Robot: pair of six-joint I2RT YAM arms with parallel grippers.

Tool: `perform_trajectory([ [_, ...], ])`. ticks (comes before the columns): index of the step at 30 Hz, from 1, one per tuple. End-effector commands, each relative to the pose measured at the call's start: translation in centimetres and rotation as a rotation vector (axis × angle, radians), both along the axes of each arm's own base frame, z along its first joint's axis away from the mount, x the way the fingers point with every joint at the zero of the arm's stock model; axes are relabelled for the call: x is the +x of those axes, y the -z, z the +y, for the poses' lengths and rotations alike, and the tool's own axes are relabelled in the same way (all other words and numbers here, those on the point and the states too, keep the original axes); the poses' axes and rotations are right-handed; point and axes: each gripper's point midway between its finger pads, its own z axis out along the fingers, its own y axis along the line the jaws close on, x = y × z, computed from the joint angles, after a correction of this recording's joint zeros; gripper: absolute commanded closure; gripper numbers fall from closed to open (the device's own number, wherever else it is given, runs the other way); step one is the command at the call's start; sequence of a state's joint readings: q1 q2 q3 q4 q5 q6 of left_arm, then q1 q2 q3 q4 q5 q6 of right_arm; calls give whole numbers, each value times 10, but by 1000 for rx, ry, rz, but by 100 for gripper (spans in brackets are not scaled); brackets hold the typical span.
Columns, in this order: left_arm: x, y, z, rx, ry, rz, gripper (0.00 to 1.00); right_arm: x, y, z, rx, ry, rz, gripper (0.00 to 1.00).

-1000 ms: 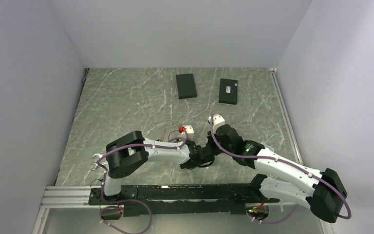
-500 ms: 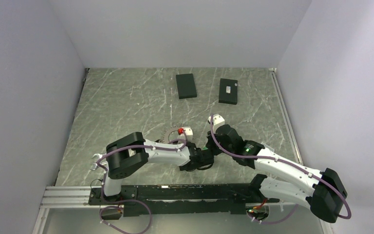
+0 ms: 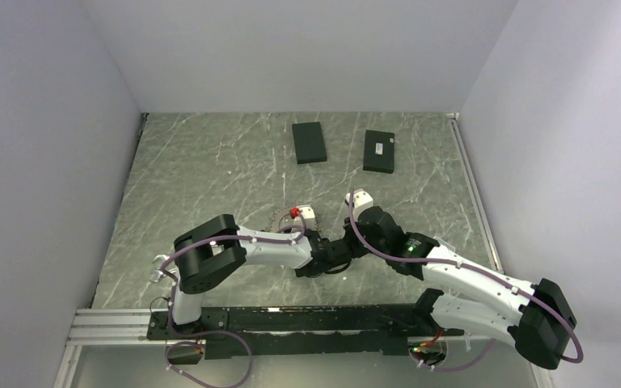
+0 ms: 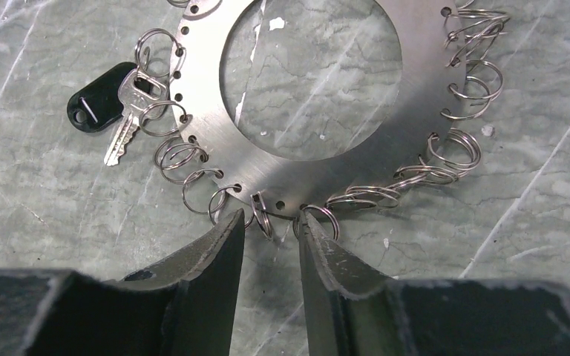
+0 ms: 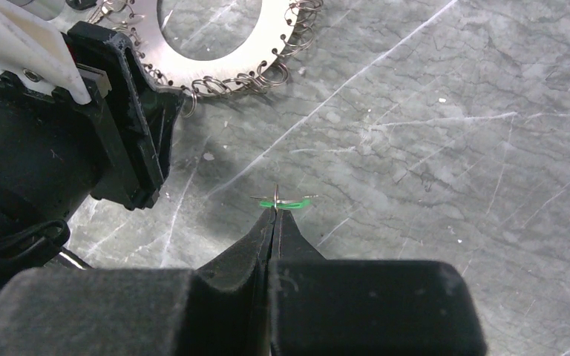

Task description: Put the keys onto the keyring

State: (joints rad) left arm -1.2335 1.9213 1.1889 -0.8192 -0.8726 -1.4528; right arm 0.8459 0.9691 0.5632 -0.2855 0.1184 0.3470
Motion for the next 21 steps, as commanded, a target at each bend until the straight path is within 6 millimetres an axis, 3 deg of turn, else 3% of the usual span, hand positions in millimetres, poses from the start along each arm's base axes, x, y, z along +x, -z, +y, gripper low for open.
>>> perform_trajectory([
  [1,5,-15,0,-31,-11,-38,63,3,-7,8,34,-15,-20,100],
  [11,0,-12,13,-21,-27,-37,70,2,-6,8,32,-13,-18,100],
  [18,0,-10,12,-19,-20,-33,74,3,-6,7,29,-10,-18,100],
  [21,1,-8,9,-19,-5,-32,80,3,-6,7,31,-9,-18,100],
])
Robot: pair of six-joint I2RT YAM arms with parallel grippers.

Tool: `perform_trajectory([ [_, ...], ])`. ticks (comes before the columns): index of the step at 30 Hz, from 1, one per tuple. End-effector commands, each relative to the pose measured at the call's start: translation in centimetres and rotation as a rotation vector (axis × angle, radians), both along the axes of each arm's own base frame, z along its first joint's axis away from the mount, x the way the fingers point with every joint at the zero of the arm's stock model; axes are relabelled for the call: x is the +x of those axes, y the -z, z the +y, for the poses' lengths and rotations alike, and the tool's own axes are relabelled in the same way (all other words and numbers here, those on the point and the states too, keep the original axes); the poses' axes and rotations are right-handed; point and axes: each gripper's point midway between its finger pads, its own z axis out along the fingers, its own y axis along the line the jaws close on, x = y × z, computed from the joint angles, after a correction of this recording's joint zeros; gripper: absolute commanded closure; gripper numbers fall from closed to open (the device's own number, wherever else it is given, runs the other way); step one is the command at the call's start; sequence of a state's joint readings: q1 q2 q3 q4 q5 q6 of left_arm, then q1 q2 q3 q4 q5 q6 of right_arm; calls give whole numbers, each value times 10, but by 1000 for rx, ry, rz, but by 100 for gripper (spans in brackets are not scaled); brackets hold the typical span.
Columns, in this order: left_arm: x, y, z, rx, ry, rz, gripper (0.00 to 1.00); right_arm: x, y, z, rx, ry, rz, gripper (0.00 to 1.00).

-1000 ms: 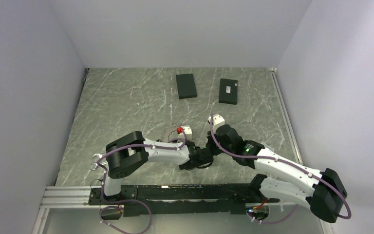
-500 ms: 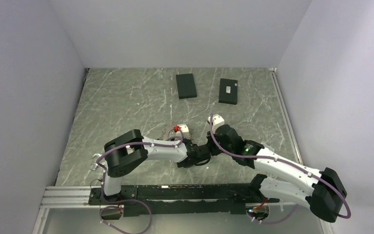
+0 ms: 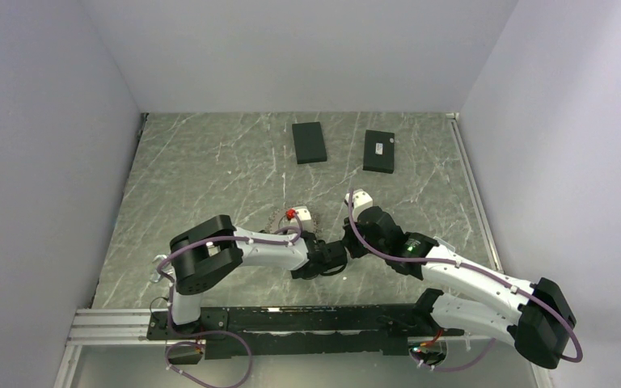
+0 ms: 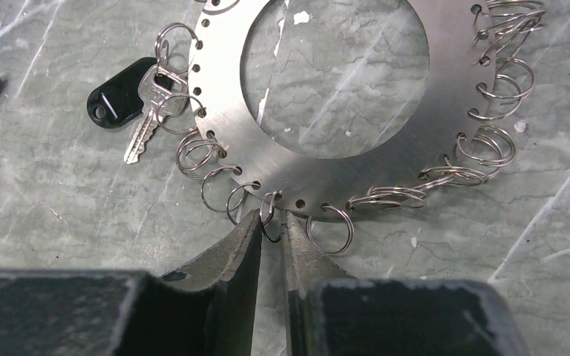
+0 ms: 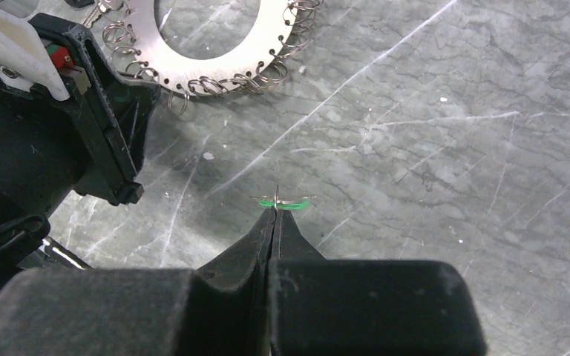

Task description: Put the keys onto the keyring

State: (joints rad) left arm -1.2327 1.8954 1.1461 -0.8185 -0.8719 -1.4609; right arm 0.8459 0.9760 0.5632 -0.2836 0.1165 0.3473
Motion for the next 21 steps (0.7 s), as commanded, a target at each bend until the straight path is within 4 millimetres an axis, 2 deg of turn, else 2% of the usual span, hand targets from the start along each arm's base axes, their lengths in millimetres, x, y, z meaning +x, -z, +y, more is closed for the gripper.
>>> perform_trajectory([
  [1,5,-9,-3,-31,6,-36,83,3,-8,6,32,-7,-22,100],
  [7,6,-10,-6,-29,15,-36,93,3,-8,6,31,-6,-22,100],
  [9,6,-11,-7,-31,23,-34,100,3,-8,6,33,-5,-25,100],
  [11,6,-16,-11,-27,48,-32,100,4,-9,6,32,-3,-26,100],
  [15,2,-45,-14,-9,177,-14,100,5,-15,5,35,4,-37,100],
  [18,-2,-72,-28,-61,392,2,100,7,-27,8,54,2,-48,100],
  [21,-12,-101,-30,-94,620,15,100,10,-43,12,85,4,-70,100],
])
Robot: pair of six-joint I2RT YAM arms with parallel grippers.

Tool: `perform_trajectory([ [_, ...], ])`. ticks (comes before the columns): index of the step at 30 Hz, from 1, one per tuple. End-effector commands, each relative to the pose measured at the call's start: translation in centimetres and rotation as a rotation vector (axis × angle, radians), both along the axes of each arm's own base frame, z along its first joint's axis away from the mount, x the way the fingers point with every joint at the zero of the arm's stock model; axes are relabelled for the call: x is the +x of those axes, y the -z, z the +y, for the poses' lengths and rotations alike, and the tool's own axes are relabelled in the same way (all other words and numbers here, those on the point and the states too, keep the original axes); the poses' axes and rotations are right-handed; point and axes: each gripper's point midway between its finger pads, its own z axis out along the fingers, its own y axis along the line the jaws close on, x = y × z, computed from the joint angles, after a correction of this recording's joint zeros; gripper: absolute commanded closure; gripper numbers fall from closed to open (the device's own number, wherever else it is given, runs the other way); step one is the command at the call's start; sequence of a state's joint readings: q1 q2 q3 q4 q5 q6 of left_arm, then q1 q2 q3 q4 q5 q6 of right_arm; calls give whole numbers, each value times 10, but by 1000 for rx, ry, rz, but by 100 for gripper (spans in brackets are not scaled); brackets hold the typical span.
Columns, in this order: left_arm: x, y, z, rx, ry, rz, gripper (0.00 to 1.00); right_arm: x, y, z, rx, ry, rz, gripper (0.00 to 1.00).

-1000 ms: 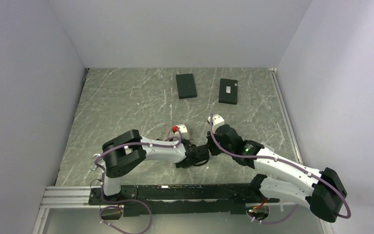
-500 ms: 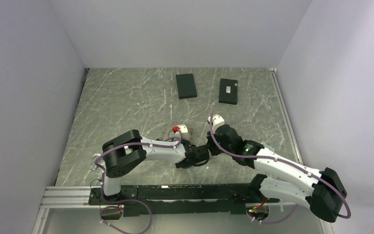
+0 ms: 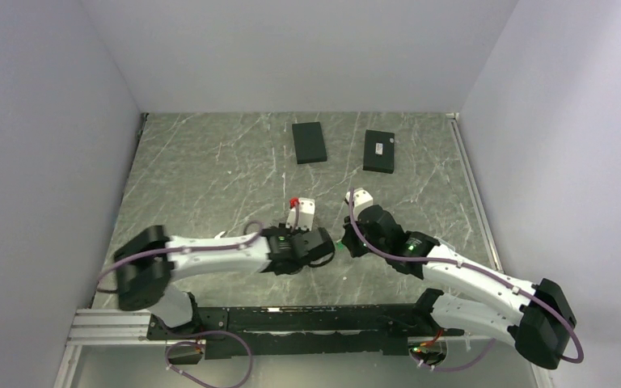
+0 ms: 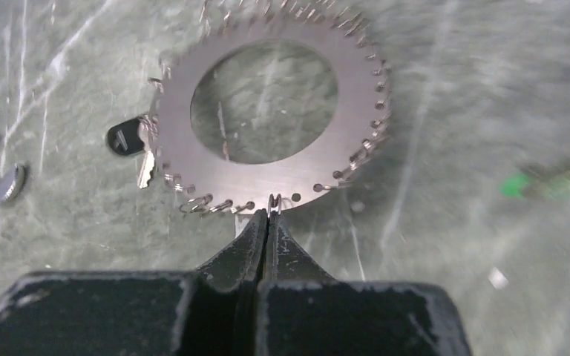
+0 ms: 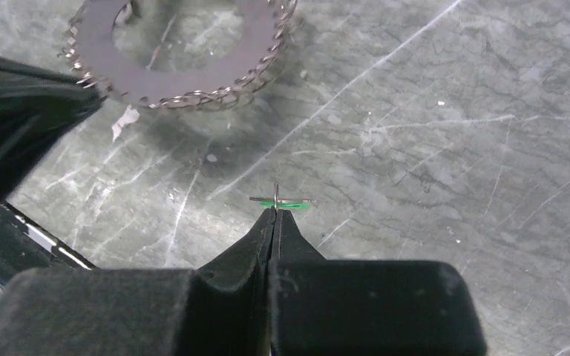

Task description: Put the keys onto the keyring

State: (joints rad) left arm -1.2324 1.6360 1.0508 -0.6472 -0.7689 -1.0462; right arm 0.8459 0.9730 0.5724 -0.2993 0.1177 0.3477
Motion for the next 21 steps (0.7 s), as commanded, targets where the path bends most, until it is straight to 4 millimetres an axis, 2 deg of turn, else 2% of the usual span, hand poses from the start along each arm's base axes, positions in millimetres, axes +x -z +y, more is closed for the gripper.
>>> perform_trajectory([
  [1,-6,-61,-13,-56,372,-19,100,11,-48,14,101,4,-81,100],
  [4,-13,-83,-10,-19,548,-15,100,12,-72,19,147,-11,-118,100],
  [7,-22,-98,-16,-1,731,-28,100,8,-101,26,208,-73,-168,100],
  [11,-23,-113,-20,11,868,-125,100,-11,-134,35,297,-195,-213,100],
  [15,-22,-122,-28,46,985,-197,100,-33,-143,43,353,-328,-204,100],
  [21,-22,-127,-40,67,1077,-230,100,-55,-132,56,392,-440,-116,100],
])
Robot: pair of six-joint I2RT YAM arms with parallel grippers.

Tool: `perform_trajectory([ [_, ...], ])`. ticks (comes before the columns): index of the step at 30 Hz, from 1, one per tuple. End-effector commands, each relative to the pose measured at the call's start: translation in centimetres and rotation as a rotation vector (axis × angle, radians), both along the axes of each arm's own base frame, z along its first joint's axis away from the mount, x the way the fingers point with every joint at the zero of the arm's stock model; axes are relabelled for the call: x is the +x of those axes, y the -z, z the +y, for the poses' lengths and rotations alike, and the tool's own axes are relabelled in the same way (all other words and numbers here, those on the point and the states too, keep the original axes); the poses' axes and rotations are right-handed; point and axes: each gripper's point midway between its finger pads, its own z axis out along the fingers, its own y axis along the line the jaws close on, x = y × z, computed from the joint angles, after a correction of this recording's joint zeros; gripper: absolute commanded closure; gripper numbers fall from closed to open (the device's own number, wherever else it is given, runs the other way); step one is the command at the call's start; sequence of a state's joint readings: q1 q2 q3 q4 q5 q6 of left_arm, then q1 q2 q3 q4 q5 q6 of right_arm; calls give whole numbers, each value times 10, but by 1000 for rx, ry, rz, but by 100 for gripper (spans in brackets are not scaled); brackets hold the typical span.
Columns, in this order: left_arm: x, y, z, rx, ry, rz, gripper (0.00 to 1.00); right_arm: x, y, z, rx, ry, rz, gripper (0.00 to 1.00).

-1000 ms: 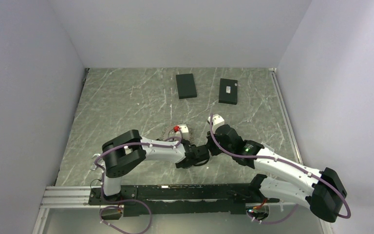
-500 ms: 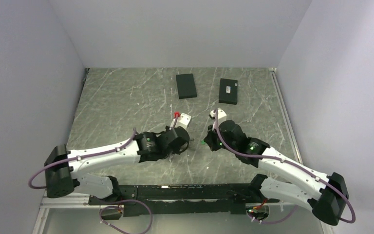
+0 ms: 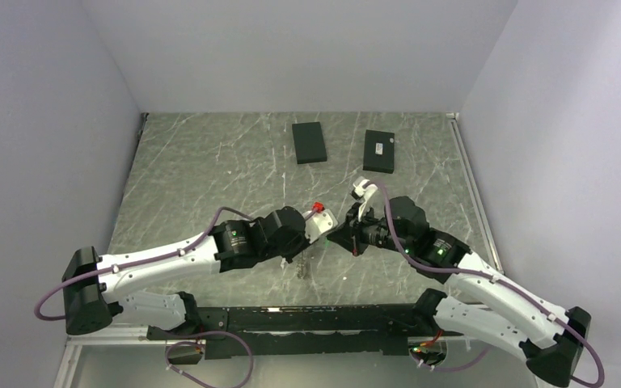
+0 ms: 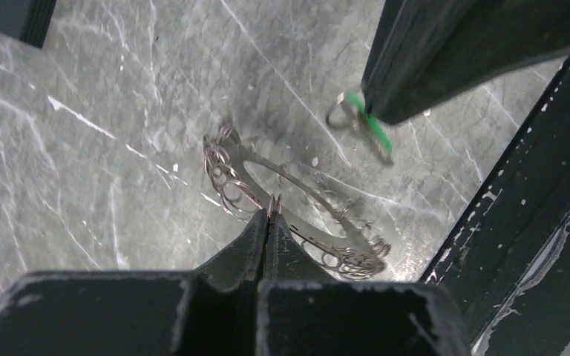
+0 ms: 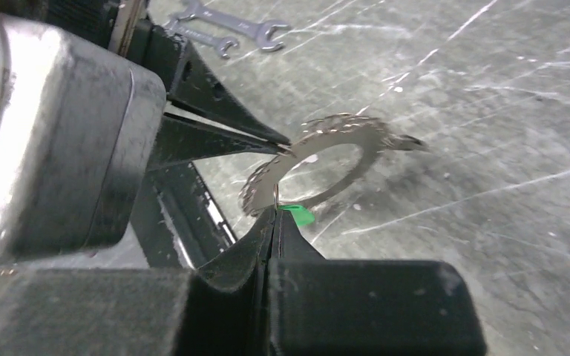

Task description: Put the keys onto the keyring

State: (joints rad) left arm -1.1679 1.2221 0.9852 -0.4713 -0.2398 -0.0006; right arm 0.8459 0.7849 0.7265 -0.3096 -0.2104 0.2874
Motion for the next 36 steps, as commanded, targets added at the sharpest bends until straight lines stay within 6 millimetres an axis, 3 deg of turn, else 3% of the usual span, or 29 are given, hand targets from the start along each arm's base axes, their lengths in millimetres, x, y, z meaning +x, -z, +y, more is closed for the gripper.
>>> perform_trajectory([
  [1,6,-28,-24,-59,135,-103,100,-20,-11,15,59,-142,13,100],
  [12,-1,-29,-32,-131,177,-91,100,-13,18,26,16,-129,102,100],
  [36,-8,-25,-33,-167,196,-70,100,-5,35,39,-19,-148,135,100],
])
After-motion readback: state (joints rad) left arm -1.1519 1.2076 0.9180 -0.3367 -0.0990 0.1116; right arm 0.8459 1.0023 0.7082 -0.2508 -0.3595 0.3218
